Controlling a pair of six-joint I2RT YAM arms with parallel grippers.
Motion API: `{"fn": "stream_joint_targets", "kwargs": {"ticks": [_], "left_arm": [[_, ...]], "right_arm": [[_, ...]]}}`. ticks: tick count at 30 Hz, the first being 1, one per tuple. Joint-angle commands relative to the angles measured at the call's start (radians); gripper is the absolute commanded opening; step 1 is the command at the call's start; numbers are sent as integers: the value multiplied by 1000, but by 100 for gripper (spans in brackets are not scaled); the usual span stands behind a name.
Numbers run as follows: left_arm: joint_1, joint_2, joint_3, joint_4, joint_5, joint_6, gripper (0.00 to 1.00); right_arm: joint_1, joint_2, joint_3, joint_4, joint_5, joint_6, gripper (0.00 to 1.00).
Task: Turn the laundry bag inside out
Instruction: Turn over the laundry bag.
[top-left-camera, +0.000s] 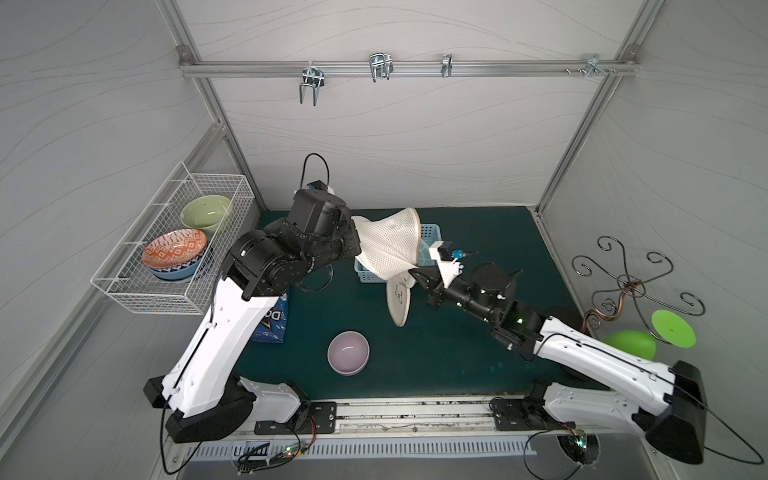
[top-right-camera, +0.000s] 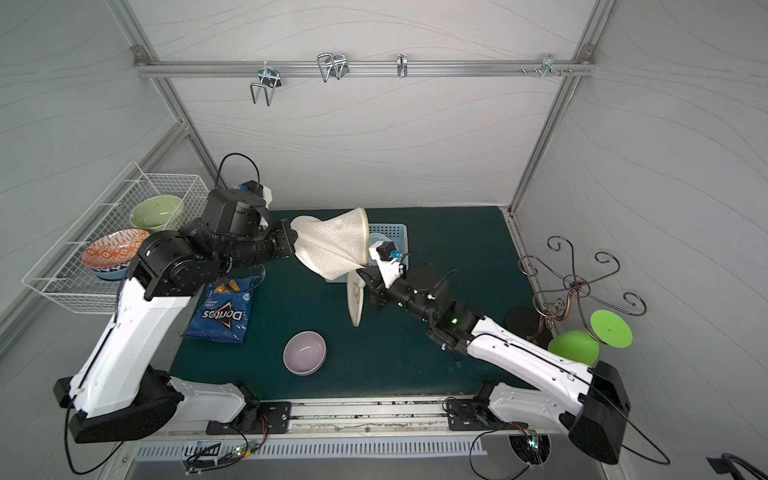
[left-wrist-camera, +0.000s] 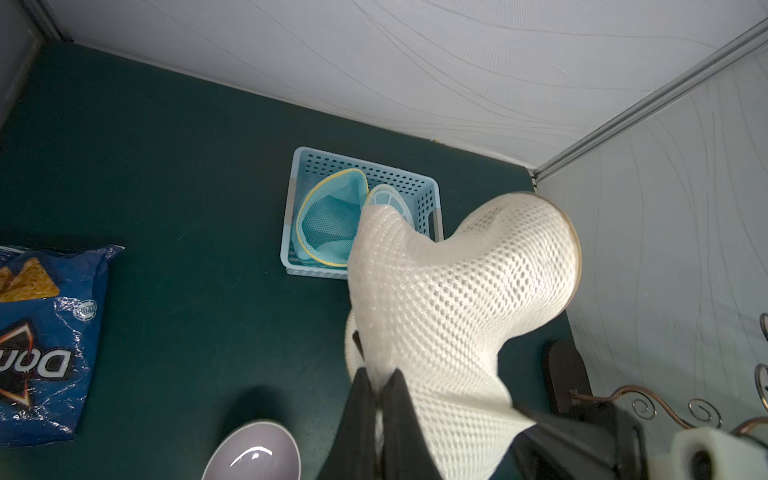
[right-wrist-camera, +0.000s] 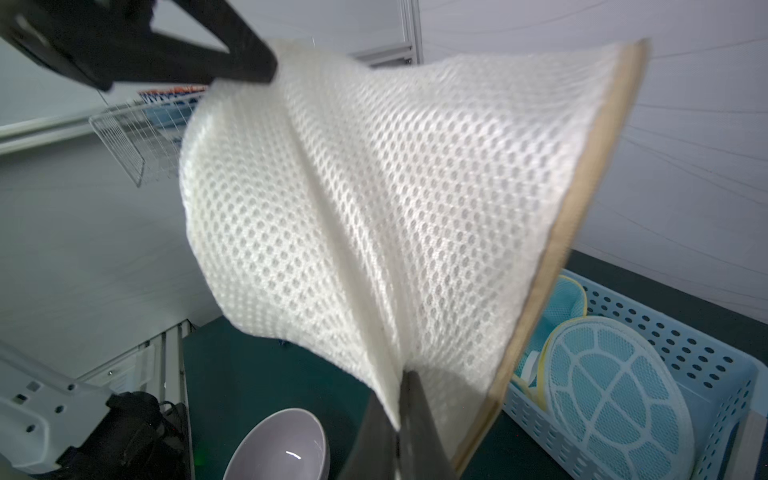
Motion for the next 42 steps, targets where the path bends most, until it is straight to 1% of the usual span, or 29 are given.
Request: {"fn": "stream_joint_targets", "kwargs": {"ticks": [1, 3, 6, 9, 10, 11, 13, 14, 16, 17, 19, 20, 23, 26, 28, 30, 32, 34, 37, 40, 42], "left_arm": [[123, -36, 67, 9, -18, 98, 0], [152, -29, 67, 14, -8, 119, 0], [154, -7, 66, 18, 37, 149, 0], [154, 27, 64, 10, 141, 194, 0], [154, 34, 55, 11, 166, 203, 0], [154, 44, 46, 5, 174, 206, 0], [154, 60, 29, 5, 188, 206, 0], [154, 66, 11, 17, 197, 204, 5], [154, 70, -43, 76, 214, 201, 22], [155, 78, -52, 94, 226, 201, 26], [157, 98, -62, 137, 274, 210, 30], [159, 100, -70, 150, 275, 201, 30], [169, 46, -131, 248, 306, 189, 35], [169, -61, -254, 362, 427, 185, 37], [164, -145, -396, 464, 533, 131, 37], [140, -220, -530, 564, 574, 79, 38], [86, -254, -626, 605, 564, 72, 38], [27, -260, -674, 622, 525, 91, 38], [-50, -266, -701, 664, 467, 120, 40], [-139, -268, -718, 722, 390, 186, 41], [-154, -238, -705, 709, 383, 197, 42]], "right_arm": [[-201, -56, -49, -159, -348, 212, 0], [-279, -34, -31, -155, -523, 284, 0], [-327, -4, -23, -105, -622, 400, 0], [-388, 61, 28, -55, -791, 499, 0], [-386, 70, 50, -62, -811, 498, 0], [-378, 74, 80, -103, -806, 496, 0], [-365, 81, 115, -102, -828, 545, 0], [-360, 87, 127, -81, -821, 604, 0], [-355, 103, 145, -15, -820, 722, 0], [-355, 109, 157, -13, -809, 767, 0], [-354, 110, 171, -15, -777, 855, 0], [-350, 104, 171, -17, -756, 886, 0], [-335, 67, 143, -4, -661, 984, 0], [-315, 17, 131, -8, -570, 987, 0], [-300, -11, 134, -7, -523, 966, 0], [-289, -34, 137, -18, -474, 955, 0], [-270, -49, 147, -42, -417, 924, 0], [-253, -38, 149, -16, -401, 918, 0], [-218, -12, 160, -14, -362, 907, 0], [-187, 11, 151, 14, -336, 907, 0], [-176, 18, 146, 30, -314, 914, 0]]}}
